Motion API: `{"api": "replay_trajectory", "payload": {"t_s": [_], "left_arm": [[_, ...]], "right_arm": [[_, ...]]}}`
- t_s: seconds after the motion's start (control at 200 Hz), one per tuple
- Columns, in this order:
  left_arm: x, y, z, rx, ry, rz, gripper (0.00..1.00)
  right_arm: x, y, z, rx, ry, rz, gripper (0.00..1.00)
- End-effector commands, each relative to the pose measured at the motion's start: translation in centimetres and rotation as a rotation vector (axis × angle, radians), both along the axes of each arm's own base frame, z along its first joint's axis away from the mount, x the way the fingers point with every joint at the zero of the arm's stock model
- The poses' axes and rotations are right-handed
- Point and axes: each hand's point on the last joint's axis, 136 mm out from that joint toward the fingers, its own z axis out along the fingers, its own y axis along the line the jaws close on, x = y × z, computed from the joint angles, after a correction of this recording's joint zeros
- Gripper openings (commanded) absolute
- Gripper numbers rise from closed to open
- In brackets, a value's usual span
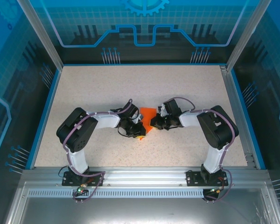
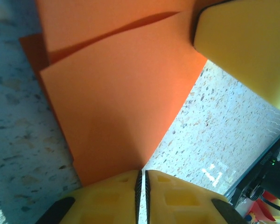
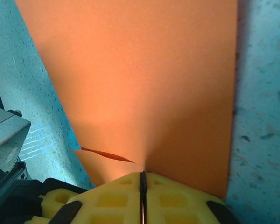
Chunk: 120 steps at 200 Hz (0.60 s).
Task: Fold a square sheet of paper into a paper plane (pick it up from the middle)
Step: Third fold the triangle at the center of the table.
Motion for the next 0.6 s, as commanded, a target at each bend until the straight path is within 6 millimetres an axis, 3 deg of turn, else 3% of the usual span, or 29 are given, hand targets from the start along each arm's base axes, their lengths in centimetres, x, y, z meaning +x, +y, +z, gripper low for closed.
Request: {"api": "replay_trajectory", "payload": {"t_s": [0.0,0.095,0.195,0.595], "left_arm": [[-1.9,1.7,-1.9,0.088,0.051,-0.020,0.14],[-1.7,1.6,-1.7,0.082,0.042,-0.024,0.14],[-1.5,1.5,-1.5,0.077,0.036,-0.024,0.14],[-1.7,1.6,-1.6,0.078,0.035,-0.030,0.13]], "right_arm": [[-0.2,0.7,2.3,0.008,-0.044,0.039,0.12],[-0.4,1.6,3.9,0.029,-0.082,0.067,0.12],[-0.9,2.5,4.2,0.044,-0.080,0.093,0.09],[-1.7,1.7,-1.2,-0.034,0.014,0.045,0.01]]}}
